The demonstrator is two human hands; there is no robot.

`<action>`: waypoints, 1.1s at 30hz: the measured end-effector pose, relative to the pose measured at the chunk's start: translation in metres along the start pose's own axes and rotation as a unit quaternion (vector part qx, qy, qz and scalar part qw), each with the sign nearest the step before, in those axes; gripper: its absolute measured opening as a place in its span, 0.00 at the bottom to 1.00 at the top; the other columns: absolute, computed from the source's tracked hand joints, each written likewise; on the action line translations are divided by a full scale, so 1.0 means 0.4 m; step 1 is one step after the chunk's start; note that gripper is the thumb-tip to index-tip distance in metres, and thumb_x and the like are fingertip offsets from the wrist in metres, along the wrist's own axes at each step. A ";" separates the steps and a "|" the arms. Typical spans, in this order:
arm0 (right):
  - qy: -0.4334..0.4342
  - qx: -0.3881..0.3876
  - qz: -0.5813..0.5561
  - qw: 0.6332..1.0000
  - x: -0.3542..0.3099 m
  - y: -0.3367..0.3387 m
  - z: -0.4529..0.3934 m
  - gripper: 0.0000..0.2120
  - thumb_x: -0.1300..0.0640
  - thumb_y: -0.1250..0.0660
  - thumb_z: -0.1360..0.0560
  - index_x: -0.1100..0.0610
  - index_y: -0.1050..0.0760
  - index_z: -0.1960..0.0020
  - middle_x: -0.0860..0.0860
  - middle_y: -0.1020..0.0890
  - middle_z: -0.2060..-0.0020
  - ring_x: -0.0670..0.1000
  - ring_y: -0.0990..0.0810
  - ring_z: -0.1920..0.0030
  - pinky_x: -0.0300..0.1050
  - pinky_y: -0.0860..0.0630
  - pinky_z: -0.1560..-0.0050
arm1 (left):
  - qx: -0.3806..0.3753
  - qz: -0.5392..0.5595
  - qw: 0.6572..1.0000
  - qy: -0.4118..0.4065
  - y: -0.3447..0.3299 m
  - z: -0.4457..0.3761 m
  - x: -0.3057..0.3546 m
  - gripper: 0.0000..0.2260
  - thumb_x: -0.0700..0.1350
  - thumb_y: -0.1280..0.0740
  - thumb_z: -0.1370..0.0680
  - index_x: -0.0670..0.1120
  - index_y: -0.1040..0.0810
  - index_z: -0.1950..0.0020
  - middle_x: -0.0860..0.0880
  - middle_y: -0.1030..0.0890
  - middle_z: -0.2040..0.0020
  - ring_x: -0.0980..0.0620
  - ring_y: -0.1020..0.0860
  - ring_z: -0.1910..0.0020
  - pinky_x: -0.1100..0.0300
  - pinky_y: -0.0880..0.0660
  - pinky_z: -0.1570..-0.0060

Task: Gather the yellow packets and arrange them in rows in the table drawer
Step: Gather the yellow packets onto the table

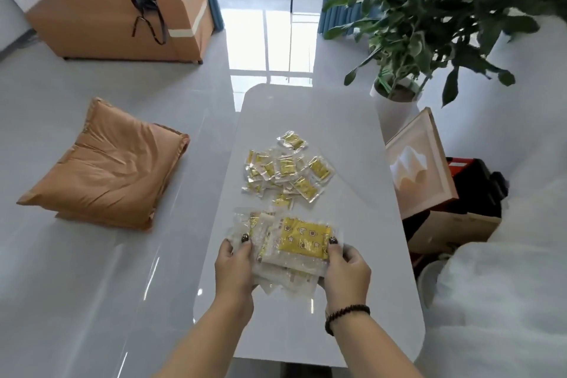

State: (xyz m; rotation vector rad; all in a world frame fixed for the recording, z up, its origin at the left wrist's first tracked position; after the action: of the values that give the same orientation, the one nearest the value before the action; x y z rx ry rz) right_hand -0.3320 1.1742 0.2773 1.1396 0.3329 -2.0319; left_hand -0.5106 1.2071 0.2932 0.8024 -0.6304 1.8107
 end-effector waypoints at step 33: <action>-0.189 -0.037 0.144 0.971 0.430 -0.420 -0.922 0.08 0.62 0.41 0.24 0.57 0.36 0.46 0.57 0.23 0.56 0.53 0.23 0.72 0.41 0.28 0.73 | 0.100 -0.076 0.981 0.147 -0.277 -0.957 -0.391 0.22 0.43 0.41 0.19 0.50 0.42 0.27 0.54 0.24 0.49 0.48 0.19 0.53 0.54 0.22 0.56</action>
State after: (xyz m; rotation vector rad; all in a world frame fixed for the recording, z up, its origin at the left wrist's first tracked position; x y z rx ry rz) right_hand -0.2812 1.4051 -0.0940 0.6873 0.0466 -1.9068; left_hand -0.4556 1.4333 -0.0661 0.6769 -0.1926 1.8231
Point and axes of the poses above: each hand's wrist, its own z-axis away from the middle knuckle, its own y-axis out of the back of the hand, x = y × z, the point moved 5 cm from there along -z, towards the middle knuckle
